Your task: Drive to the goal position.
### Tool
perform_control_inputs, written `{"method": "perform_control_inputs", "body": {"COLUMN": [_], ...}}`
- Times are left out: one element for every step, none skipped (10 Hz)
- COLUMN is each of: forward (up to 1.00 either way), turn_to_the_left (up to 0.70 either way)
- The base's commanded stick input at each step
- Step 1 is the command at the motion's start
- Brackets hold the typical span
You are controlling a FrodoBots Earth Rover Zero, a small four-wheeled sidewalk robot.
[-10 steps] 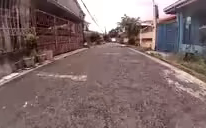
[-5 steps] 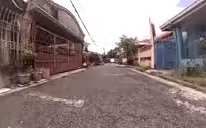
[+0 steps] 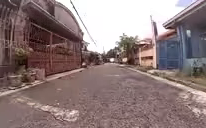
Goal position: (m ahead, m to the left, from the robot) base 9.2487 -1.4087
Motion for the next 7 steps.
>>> {"method": "perform_control_inputs", "body": {"forward": [0.70,0.70,0.70,0.70,0.70,0.70,0.70], "turn_to_the_left": [0.00,0.00,0.00,0.00,0.00,0.00,0.00]}}
